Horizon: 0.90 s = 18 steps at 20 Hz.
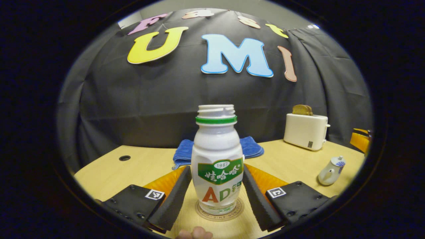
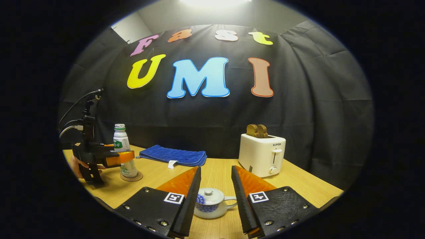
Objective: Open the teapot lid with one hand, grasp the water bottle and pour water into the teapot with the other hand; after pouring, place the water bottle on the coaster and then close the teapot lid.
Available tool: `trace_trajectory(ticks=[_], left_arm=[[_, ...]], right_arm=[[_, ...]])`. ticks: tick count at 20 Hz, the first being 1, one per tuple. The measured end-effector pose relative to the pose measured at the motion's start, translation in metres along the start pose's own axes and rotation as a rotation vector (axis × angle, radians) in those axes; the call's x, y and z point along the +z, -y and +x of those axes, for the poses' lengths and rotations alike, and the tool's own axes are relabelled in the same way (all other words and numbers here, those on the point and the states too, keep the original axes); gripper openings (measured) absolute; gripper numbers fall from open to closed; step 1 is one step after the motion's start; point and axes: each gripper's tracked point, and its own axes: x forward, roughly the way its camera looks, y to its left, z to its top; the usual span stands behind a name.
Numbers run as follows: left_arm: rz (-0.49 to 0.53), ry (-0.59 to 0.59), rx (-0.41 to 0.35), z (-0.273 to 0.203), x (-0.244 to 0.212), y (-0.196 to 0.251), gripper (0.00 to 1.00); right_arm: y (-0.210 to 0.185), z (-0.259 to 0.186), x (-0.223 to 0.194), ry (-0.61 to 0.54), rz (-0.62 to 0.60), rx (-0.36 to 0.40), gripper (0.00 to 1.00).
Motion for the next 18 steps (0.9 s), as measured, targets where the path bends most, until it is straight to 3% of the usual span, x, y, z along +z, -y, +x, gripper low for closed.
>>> trace_trajectory(ticks=[1, 3, 4, 11, 15, 16, 18], left_arm=[[-0.011, 0.008, -0.004, -0.002, 0.001, 0.000, 1.00], [-0.014, 0.014, 0.004, -0.006, 0.002, -0.002, 0.90], [-0.011, 0.015, 0.008, -0.009, 0.003, -0.004, 1.00], [-0.002, 0.046, -0.006, -0.039, 0.014, 0.008, 1.00], [-0.028, 0.046, 0.034, -0.092, 0.008, 0.015, 1.00], [-0.052, 0.042, 0.029, -0.110, 0.003, 0.026, 1.00], [-0.060, -0.004, 0.027, -0.142, -0.020, 0.049, 0.98]], right_arm=[[-0.001, 0.000, -0.001, -0.004, -0.001, 0.004, 0.57], [-0.004, 0.000, -0.002, -0.010, -0.002, 0.013, 0.57], [-0.006, 0.001, -0.004, -0.012, -0.005, 0.016, 0.57], [-0.025, -0.009, -0.002, 0.000, -0.019, 0.038, 0.57], [-0.047, -0.039, 0.001, -0.007, -0.006, 0.032, 0.57], [-0.056, -0.051, 0.001, -0.006, 0.005, 0.028, 0.60], [-0.071, -0.075, -0.005, -0.014, 0.012, 0.018, 0.80]])
